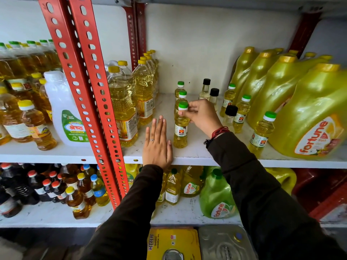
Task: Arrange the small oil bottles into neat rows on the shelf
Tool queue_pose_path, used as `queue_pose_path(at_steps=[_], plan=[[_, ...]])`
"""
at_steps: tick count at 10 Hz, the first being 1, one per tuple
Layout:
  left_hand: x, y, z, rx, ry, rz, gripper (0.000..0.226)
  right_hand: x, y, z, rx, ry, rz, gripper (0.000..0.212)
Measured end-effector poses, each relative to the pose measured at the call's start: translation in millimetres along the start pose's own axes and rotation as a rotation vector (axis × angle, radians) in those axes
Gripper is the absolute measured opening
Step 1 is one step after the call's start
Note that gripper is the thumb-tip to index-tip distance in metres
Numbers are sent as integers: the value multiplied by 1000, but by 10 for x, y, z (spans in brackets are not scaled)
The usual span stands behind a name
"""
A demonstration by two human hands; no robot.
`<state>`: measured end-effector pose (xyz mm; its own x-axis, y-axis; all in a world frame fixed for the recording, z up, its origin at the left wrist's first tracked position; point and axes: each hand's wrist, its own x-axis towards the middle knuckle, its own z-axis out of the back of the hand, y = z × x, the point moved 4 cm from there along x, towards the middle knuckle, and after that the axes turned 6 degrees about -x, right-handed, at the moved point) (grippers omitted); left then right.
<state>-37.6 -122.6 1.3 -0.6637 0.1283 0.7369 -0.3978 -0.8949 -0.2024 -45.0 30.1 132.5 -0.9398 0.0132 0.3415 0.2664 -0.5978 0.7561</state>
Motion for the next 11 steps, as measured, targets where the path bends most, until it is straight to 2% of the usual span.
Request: queue_pose_path(at_steps=[7,10,11], plan=[[1,-11,-3,6,13,6,73,-411,8,152,-2,-20,45,30],[-11,2,3,-32,15,-2,71,-493,25,206,-7,-56,88,61],[11,-32,125,-107,-58,45,71,-522,47,304,-18,-171,168,66]])
